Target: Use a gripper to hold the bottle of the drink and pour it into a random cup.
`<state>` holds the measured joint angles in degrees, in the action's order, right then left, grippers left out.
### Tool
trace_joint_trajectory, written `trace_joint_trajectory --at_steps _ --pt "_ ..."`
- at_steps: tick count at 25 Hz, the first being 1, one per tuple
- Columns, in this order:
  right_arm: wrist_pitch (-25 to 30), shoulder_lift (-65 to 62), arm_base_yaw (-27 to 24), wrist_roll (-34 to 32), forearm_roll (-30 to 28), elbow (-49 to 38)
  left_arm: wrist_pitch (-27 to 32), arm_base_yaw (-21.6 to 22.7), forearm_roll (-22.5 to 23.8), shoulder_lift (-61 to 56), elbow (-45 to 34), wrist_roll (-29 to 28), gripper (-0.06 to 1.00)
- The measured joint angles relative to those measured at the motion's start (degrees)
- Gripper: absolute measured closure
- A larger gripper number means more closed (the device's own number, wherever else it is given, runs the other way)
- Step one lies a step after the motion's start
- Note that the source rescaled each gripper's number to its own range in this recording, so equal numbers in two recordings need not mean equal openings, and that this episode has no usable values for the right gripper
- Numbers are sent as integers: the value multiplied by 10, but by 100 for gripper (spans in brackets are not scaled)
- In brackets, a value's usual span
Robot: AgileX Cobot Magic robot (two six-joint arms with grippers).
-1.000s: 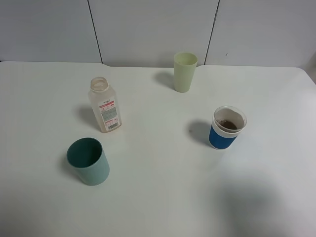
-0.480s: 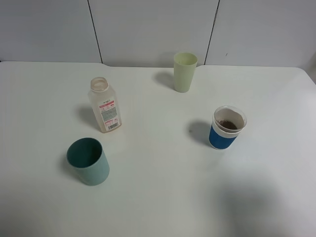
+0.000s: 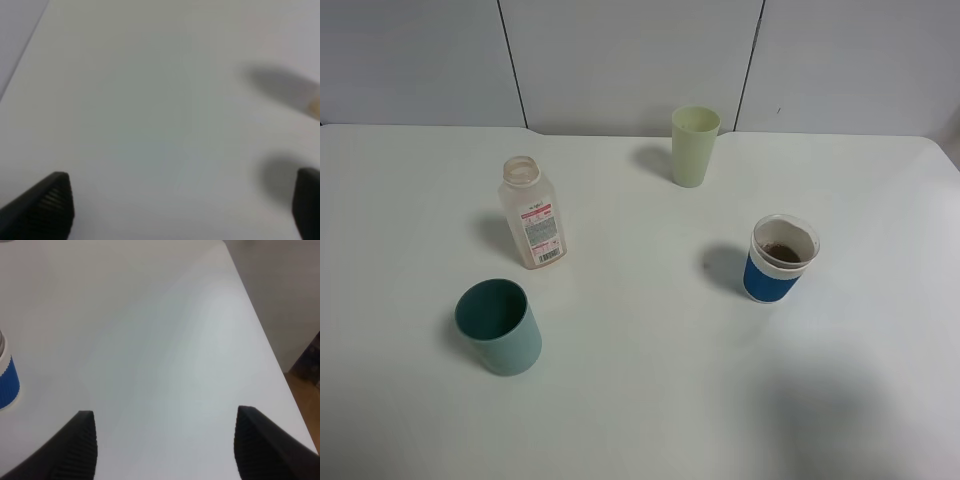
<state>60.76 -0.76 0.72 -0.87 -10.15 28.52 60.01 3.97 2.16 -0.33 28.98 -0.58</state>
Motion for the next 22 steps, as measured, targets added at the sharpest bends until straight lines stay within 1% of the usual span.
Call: trace_joint_trajectory --at_steps 3,22 --pt "0 0 0 0 0 0 0 0 -9 0 0 0 15" --pt "0 0 0 0 0 0 0 0 -9 0 0 -1 15"
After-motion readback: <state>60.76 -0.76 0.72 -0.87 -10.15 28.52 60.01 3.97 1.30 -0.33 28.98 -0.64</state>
